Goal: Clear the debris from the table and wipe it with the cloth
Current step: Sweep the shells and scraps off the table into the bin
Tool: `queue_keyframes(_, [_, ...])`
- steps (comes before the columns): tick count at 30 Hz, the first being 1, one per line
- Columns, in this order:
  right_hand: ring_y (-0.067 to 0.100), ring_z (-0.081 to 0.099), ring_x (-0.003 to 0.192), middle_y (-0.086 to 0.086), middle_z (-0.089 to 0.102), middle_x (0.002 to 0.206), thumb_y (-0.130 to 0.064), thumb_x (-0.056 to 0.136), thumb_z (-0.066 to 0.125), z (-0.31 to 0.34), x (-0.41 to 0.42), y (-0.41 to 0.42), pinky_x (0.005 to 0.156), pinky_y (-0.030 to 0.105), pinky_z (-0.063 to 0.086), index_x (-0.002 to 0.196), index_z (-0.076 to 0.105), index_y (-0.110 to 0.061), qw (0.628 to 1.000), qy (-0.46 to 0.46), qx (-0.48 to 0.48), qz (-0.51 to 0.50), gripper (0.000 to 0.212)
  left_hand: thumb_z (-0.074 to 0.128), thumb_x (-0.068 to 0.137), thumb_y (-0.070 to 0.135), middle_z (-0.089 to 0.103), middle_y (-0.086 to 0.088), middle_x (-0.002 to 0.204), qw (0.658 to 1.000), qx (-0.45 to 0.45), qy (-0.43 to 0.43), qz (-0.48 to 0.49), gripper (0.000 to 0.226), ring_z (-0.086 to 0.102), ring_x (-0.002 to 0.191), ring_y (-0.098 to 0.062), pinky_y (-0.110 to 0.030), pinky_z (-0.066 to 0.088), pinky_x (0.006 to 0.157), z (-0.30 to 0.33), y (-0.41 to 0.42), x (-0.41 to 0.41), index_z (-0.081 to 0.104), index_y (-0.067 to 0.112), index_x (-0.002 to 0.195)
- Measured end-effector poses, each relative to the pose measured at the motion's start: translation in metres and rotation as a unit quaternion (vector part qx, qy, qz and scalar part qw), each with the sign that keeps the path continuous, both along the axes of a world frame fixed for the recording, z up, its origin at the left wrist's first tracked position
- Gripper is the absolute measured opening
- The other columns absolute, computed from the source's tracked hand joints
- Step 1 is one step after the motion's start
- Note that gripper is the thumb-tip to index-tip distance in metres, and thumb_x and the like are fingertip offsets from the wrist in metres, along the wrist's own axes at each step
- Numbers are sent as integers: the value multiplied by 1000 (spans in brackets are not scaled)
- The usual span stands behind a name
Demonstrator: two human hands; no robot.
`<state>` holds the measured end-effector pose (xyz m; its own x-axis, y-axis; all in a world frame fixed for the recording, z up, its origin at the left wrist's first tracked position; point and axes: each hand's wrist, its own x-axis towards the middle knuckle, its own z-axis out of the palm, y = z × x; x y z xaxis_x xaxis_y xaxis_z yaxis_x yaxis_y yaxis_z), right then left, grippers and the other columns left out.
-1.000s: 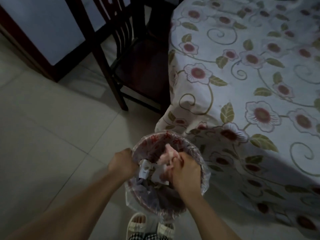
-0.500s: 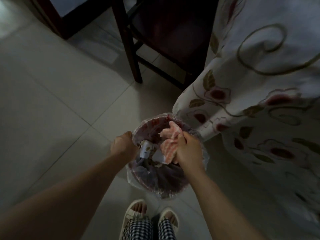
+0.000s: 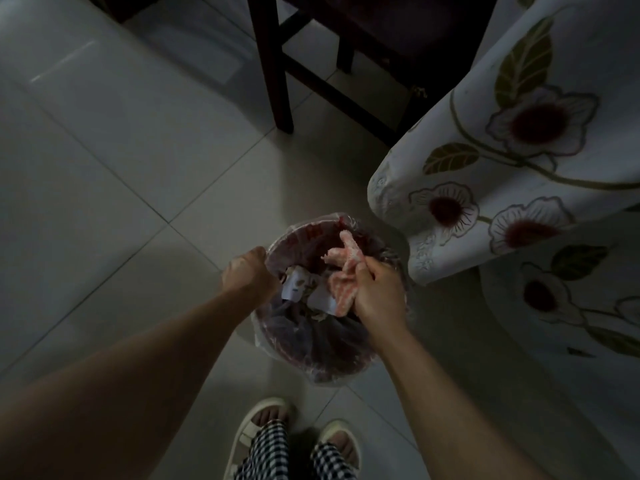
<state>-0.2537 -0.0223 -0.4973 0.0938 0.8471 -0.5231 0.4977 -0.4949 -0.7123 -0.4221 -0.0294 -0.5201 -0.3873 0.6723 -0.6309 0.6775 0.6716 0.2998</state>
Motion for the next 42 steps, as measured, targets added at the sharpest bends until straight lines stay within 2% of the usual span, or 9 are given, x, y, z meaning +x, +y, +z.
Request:
queue_keyframes(4, [17,62,80,17,63,105,-10,96,44,-10,-2,1,54,2,41,86,67,-2,1000,8,11,-9,26,53,83,14,63,-20,111,1000,-13,4,-7,23,58,108,-39,-38,48,84,-15,-2,-2,56,12,106])
queue_keyframes(13, [15,51,75,15,55,111,-9,97,40,-21,-3,-3,55,9,34,92,68,-6,996,-77,29,23,29,48,88,16,62,-23,111,1000,-5,4,15,18,57,109,-41,-39,47,88,-41,-8,0,55,10,104])
queue_keyframes(19, [0,50,63,9,64,101,-1,95,42,-18,-6,-11,43,0,35,99,67,-4,1000,-22,-10,-1,26,50,87,19,62,-19,116,1000,-22,7,6,28,56,113,-38,-38,45,89,-52,-6,-1,54,14,115])
queue_keyframes(23, [12,57,78,3,65,96,-23,94,54,-7,-10,-17,66,20,42,95,58,-13,994,-87,26,-64,11,53,86,26,54,-20,127,999,-49,12,19,41,48,122,-39,-44,42,99,-40,-9,2,44,12,124])
queue_keyframes(27, [17,59,81,2,63,87,-20,91,57,5,-18,-23,73,27,43,84,55,-15,980,-97,148,-90,9,60,81,20,33,-13,146,997,53,57,-14,58,31,133,-35,-47,28,111,-14,-11,8,37,15,134])
queue_keyframes(34, [17,52,79,8,64,90,-7,90,54,-22,-27,-26,62,17,24,88,59,-6,984,-151,92,-34,5,60,80,20,49,-11,124,993,119,-6,-23,44,45,118,-32,-41,39,96,16,-14,23,49,13,121])
queue_keyframes(38, [14,51,73,6,61,90,-6,91,50,-17,-20,-23,59,10,32,91,59,-4,983,-165,73,-18,9,58,84,21,53,-14,119,995,102,-17,-15,32,51,114,-34,-39,42,92,18,-15,28,53,13,115])
queue_keyframes(40, [24,58,87,11,66,100,-8,92,49,-17,-17,-23,66,23,37,95,59,-6,983,-186,10,-2,11,55,84,18,57,-14,117,994,101,-26,-22,26,54,110,-34,-36,44,89,21,-15,30,58,14,110])
queue_keyframes(42, [18,54,85,9,66,100,-8,93,49,-15,-13,-22,66,22,31,94,59,-7,990,-142,12,-5,11,57,81,17,61,-13,113,993,110,-29,-35,24,58,105,-33,-34,46,83,24,-13,32,61,14,105])
